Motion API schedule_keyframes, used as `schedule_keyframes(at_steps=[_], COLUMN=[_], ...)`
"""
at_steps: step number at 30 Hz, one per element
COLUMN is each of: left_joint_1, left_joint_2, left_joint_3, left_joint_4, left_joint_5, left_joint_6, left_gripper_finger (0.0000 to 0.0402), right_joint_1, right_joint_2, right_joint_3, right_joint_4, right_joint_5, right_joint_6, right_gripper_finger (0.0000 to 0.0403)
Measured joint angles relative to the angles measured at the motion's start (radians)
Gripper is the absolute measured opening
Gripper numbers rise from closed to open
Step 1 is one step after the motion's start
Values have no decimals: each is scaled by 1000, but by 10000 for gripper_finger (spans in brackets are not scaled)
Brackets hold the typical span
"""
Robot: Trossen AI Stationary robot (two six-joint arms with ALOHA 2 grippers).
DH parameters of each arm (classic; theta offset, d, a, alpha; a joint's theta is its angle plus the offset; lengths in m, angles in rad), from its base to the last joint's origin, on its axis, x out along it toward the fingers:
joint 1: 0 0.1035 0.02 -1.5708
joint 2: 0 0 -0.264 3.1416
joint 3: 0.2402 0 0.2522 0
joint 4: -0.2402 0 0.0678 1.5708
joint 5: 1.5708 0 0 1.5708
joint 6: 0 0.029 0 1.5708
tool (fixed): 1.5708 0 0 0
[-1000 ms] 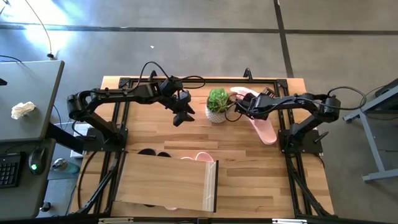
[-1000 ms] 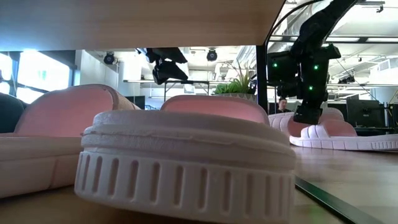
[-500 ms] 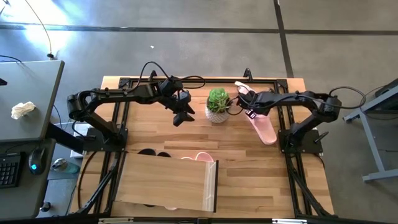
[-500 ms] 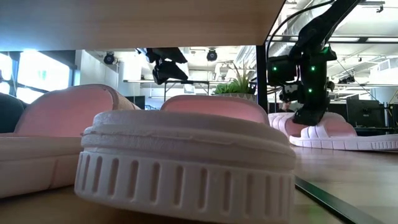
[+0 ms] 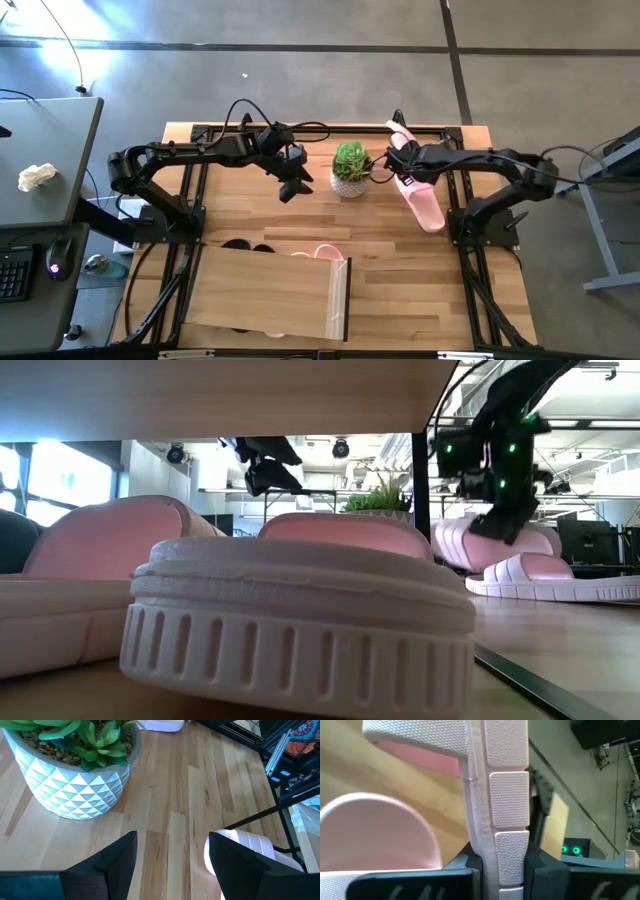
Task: Pick and place slides into the shelf
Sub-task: Put the pink slide on the shelf
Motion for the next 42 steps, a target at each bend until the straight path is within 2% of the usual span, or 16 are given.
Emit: schedule_keyframes(at_steps=[10, 17, 21, 25, 28, 33, 38, 42], left_joint_1=[0, 0, 0, 12, 26, 69, 135, 186], left_joint_2=[0, 0, 0, 1, 1, 1, 0, 0], left_joint_3=[0, 0, 0, 26, 90, 247, 409, 479], left_joint_4=[0, 3, 33, 80, 80, 38, -9, -35], left_joint_5=[-4, 0, 12, 91, 129, 134, 132, 142], left_joint_6=[0, -2, -21, -58, -85, -108, -107, -108], left_gripper_finger=[230, 230, 230, 230, 230, 230, 230, 230], right_joint_1=[1, 1, 1, 1, 1, 1, 4, 48], right_joint_2=[-263, -447, -525, -574, -590, -587, -571, -514], right_joint_3=[78, 214, 311, 400, 450, 482, 473, 473], right_joint_4=[-189, -178, -121, -64, -45, -39, -21, 55], right_joint_5=[30, -96, -213, -360, -505, -735, -862, -960], right_joint_6=[156, 124, 32, -48, -53, -43, -49, -59], right_gripper_finger=[36, 36, 35, 35, 35, 35, 35, 35])
